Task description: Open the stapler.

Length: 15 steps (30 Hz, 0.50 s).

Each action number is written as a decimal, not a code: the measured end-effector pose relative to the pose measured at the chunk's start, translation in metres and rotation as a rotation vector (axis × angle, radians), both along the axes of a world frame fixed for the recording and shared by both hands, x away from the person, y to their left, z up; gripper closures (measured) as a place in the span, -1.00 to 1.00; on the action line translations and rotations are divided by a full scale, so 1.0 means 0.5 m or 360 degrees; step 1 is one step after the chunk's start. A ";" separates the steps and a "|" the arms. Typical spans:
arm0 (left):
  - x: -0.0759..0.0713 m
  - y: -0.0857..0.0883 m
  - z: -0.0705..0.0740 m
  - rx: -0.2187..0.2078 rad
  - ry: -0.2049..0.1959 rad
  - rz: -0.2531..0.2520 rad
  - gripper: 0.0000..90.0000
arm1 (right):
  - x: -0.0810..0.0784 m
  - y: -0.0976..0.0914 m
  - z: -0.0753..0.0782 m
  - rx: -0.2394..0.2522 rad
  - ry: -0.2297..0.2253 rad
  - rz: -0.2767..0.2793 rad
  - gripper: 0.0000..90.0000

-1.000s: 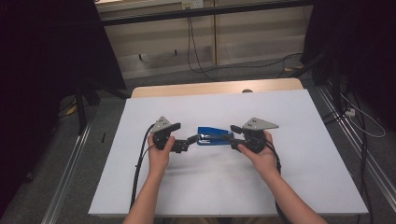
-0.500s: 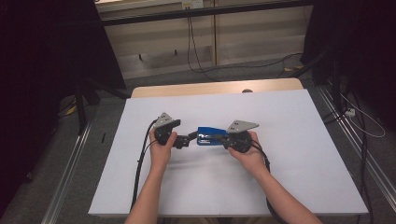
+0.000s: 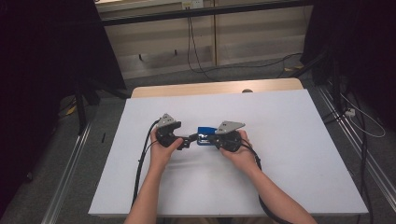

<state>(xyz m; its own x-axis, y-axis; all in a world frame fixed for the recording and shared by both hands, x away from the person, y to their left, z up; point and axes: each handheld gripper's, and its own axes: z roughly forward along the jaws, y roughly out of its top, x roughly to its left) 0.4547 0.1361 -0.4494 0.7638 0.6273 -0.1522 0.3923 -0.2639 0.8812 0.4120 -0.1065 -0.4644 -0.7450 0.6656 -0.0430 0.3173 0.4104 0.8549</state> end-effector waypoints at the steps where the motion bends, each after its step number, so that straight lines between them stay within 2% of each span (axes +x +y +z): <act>1: 0.000 0.000 0.000 0.0003 0.0009 0.0002 -0.91 | 0.001 0.004 -0.002 -0.0038 -0.0014 0.0010 1.00; 6: -0.002 0.001 0.000 0.0034 0.0012 0.0010 -0.83 | 0.004 0.017 -0.003 -0.0104 -0.0059 0.0023 1.00; 7: -0.002 0.002 0.001 0.0045 0.0006 0.0009 -0.69 | 0.006 0.019 -0.002 -0.0107 -0.0042 0.0018 1.00; 9: -0.003 0.003 0.003 0.0058 -0.0001 0.0009 -0.63 | 0.007 0.019 -0.001 -0.0110 -0.0034 0.0019 1.00; 10: -0.004 0.003 0.004 0.0075 -0.0014 0.0007 -0.44 | 0.007 0.020 0.000 -0.0115 -0.0031 0.0020 1.00; 11: -0.004 0.003 0.004 0.0085 -0.0024 0.0001 -0.44 | 0.008 0.021 0.000 -0.0116 -0.0030 0.0020 1.00; 13: -0.003 0.002 0.002 0.0101 0.0011 0.0009 -0.11 | 0.008 0.021 -0.001 -0.0104 -0.0027 0.0022 1.00; 14: -0.002 0.002 0.000 0.0105 0.0020 0.0004 -0.11 | 0.008 0.021 -0.001 -0.0104 -0.0027 0.0022 1.00; 15: -0.002 0.002 -0.002 0.0121 0.0029 0.0006 0.02 | 0.008 0.020 -0.002 -0.0090 -0.0021 0.0019 1.00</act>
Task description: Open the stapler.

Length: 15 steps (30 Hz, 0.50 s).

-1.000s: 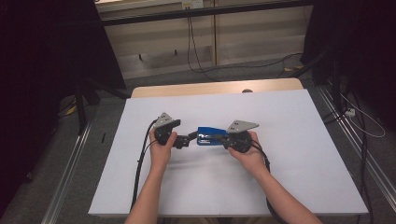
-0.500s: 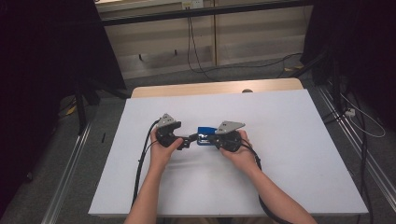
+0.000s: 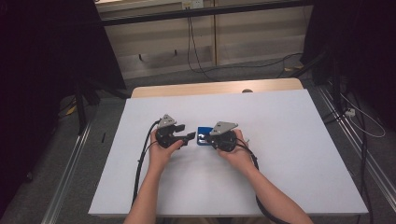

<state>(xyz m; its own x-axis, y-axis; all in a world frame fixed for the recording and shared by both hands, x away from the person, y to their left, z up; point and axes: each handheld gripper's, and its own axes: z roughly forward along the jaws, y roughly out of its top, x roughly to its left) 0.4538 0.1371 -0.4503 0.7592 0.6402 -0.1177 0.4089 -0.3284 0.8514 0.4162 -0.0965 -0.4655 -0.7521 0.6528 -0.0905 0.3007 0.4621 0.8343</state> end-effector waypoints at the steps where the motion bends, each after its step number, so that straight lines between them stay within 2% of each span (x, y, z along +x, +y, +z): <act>1: 0.001 0.000 -0.001 0.0026 0.0011 0.0005 0.16 | 0.001 -0.001 -0.001 0.0014 0.0008 -0.0004 1.00; 3: 0.002 -0.001 -0.005 0.0018 0.0023 -0.0025 0.42 | 0.001 -0.001 -0.001 0.0018 0.0012 -0.0003 1.00; 5: 0.004 -0.005 -0.010 0.0052 0.0036 -0.0048 0.69 | 0.001 0.000 0.000 0.0011 0.0017 -0.0007 1.00; 7: 0.006 -0.010 -0.014 0.0039 0.0057 -0.0080 0.84 | 0.001 0.001 0.001 0.0009 0.0017 -0.0010 1.00; 8: 0.006 -0.013 -0.015 0.0055 0.0066 -0.0082 0.91 | 0.001 0.001 0.001 0.0013 0.0027 -0.0011 1.00; 15: 0.010 -0.031 -0.015 0.0029 0.0069 -0.0138 0.97 | 0.002 0.000 0.001 0.0021 0.0042 -0.0011 1.00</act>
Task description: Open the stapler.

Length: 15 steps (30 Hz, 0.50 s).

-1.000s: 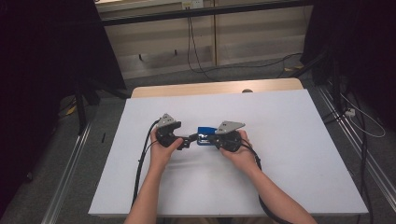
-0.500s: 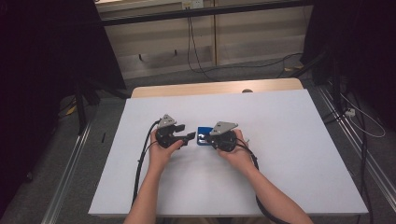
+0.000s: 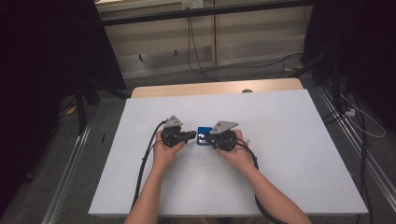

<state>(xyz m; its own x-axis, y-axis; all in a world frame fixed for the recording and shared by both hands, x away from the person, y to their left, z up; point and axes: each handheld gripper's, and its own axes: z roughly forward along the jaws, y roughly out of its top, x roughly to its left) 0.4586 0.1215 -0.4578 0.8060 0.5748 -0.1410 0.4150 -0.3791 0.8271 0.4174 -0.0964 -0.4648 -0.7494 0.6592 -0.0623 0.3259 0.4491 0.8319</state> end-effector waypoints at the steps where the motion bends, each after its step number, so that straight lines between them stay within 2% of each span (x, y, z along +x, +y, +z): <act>1: 0.001 -0.003 0.000 -0.0003 -0.0012 -0.0002 0.97 | 0.001 -0.001 -0.001 0.0012 0.0004 0.0000 1.00; 6: 0.005 -0.006 0.002 0.0021 -0.0032 -0.0024 0.99 | 0.003 -0.002 0.000 0.0018 0.0015 0.0004 1.00; 11: 0.003 -0.007 0.013 -0.0019 -0.0041 -0.0033 0.99 | 0.005 -0.004 -0.003 0.0052 0.0024 -0.0025 1.00; 15: 0.000 -0.006 0.024 -0.0070 -0.0047 -0.0040 0.99 | 0.004 -0.001 -0.001 0.0035 0.0025 -0.0031 1.00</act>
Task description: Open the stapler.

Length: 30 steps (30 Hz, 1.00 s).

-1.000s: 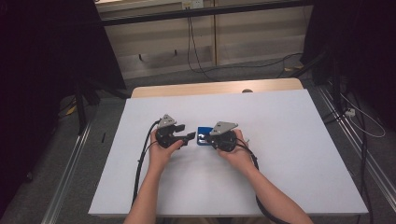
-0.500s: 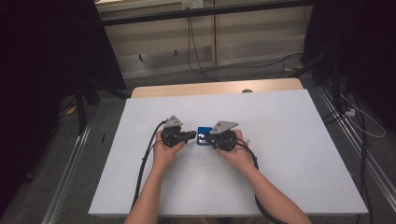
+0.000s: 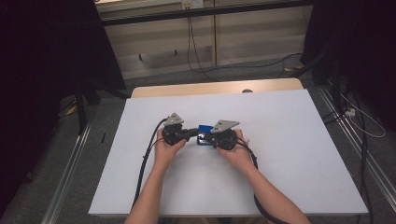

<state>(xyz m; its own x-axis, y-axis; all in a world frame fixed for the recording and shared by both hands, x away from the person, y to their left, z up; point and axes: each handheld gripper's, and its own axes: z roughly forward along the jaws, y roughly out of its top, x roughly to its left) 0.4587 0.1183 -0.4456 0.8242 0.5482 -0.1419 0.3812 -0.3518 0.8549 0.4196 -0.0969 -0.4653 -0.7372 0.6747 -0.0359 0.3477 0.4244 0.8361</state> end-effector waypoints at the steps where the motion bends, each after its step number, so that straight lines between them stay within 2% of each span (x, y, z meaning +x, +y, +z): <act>1: 0.000 0.000 0.002 -0.0006 -0.0003 -0.0002 0.99 | 0.000 0.000 0.000 -0.0004 0.0001 0.0000 1.00; 5: 0.001 0.000 0.003 -0.0041 -0.0014 0.0007 0.96 | -0.001 0.001 0.000 0.0000 0.0003 -0.0005 1.00; 10: 0.003 -0.002 0.005 -0.0050 -0.0019 0.0002 0.96 | -0.003 0.001 -0.002 0.0019 -0.0003 -0.0033 1.00; 12: 0.004 -0.001 0.006 -0.0051 -0.0016 0.0001 0.96 | -0.004 0.001 -0.001 0.0065 0.0043 -0.0052 1.00; 13: 0.004 -0.001 0.006 -0.0062 -0.0012 -0.0002 0.96 | -0.005 0.003 -0.001 0.0059 0.0041 -0.0060 1.00; 15: 0.004 -0.001 0.007 -0.0064 -0.0011 0.0000 0.96 | -0.008 0.006 0.000 0.0059 0.0011 -0.0065 1.00; 17: 0.004 -0.002 0.008 -0.0077 -0.0007 0.0003 0.96 | -0.009 0.006 0.003 0.0116 -0.0023 -0.0107 1.00; 19: 0.004 -0.002 0.010 -0.0074 -0.0007 -0.0004 0.96 | -0.009 0.007 0.006 0.0139 -0.0035 -0.0144 1.00; 23: 0.006 -0.002 0.010 -0.0078 -0.0001 -0.0004 0.96 | -0.008 0.014 0.005 0.0128 -0.0069 -0.0176 1.00; 27: 0.008 -0.001 0.006 -0.0063 0.0006 -0.0005 0.96 | -0.008 0.022 0.002 0.0154 -0.0057 -0.0190 1.00; 28: 0.008 -0.001 0.006 -0.0049 0.0003 -0.0004 0.96 | -0.009 0.025 0.002 0.0143 -0.0079 -0.0193 1.00; 30: 0.009 -0.001 0.005 -0.0073 0.0000 -0.0004 0.96 | -0.011 0.028 0.004 0.0127 -0.0101 -0.0206 1.00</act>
